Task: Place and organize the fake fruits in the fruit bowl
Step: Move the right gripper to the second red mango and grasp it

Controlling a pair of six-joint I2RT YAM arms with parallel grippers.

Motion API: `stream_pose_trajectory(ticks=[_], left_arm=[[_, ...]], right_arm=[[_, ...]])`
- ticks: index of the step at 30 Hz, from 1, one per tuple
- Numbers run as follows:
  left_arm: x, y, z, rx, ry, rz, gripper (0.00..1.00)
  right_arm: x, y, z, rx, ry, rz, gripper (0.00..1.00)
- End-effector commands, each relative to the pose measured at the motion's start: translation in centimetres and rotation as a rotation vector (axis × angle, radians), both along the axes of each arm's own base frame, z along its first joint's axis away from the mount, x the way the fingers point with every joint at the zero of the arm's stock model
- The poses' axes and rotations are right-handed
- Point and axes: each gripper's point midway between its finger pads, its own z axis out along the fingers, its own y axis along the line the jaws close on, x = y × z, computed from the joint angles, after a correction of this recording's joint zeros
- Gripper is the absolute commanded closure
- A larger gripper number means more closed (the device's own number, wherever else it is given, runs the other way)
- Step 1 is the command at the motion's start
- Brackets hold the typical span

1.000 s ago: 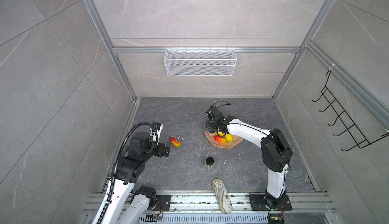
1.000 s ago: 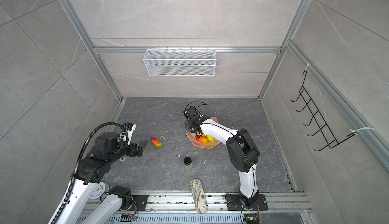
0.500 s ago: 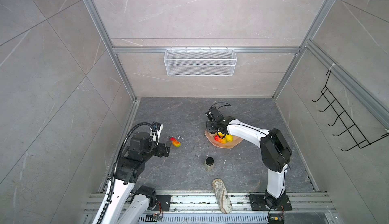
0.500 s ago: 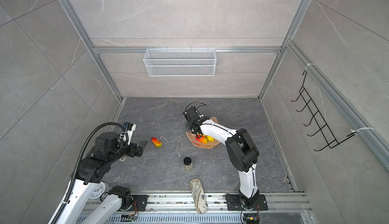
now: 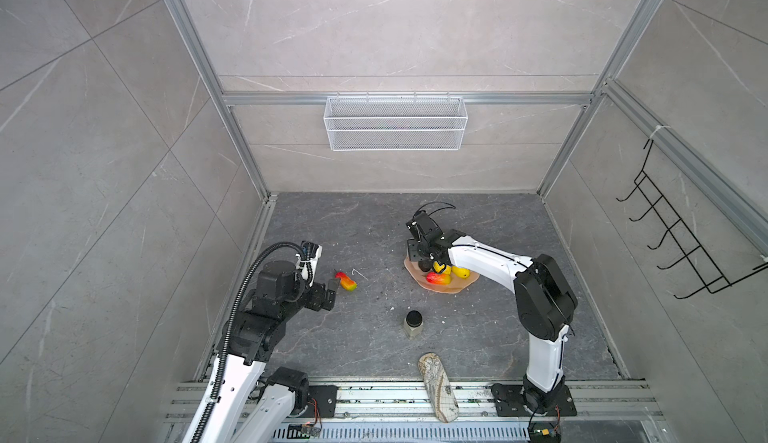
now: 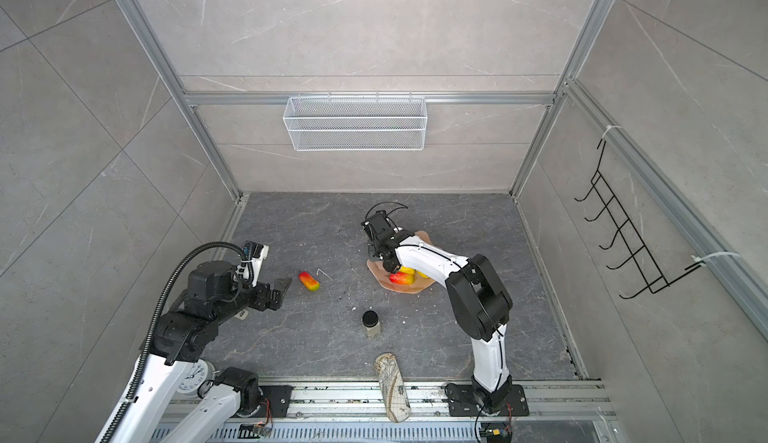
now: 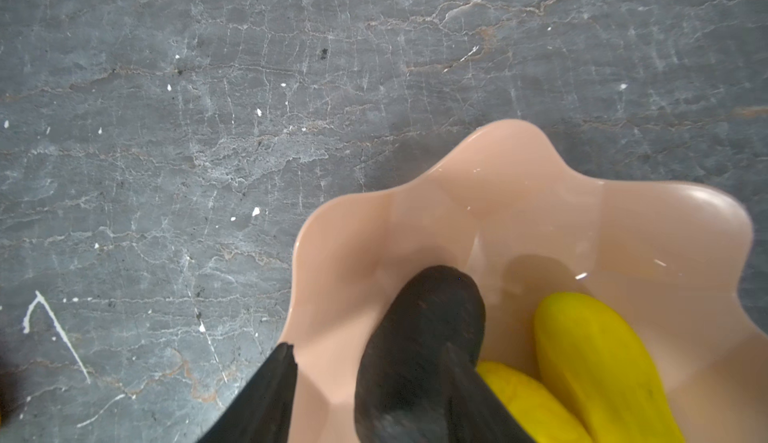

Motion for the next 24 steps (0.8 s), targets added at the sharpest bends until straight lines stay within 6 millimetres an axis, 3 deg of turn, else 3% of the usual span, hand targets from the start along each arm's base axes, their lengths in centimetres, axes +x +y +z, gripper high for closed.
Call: stream_pose_trajectory(ticks=[1, 5, 6, 9, 15, 20, 24], left_arm=[[0.1, -0.2, 0.7, -0.014, -0.026, -0.011, 0.00], [0.1, -0.2, 0.7, -0.013, -0.024, -0.012, 0.00], [0.1, -0.2, 0.6, -0.013, -0.022, -0.013, 0.00], [0.2, -0.2, 0.6, -0.012, -0.022, -0.012, 0.00], [0.2, -0.2, 0.5, -0.010, -0.019, -0.009, 0.00], [0.2, -0.1, 0.5, -0.008, -0.021, -0.006, 0.00], [0.1, -0.1, 0.6, -0.008, -0.024, -0.005, 0.00]], right_arm=[[-0.3, -0.1, 4.4, 0.001, -0.073, 0.033, 0.38], [-1.7, 3.3, 6.9, 0.034, -0.094, 0.207, 0.22], [-2.4, 4.5, 7.3, 0.023, -0.098, 0.258, 0.14], [-4.6, 8.4, 7.3, -0.029, -0.088, 0.429, 0.03], [-8.8, 17.0, 4.2, -0.069, -0.016, 0.695, 0.01], [-9.8, 21.7, 1.5, -0.065, 0.010, 0.754, 0.01], [-9.4, 23.5, -1.0, -0.042, 0.053, 0.730, 0.02]])
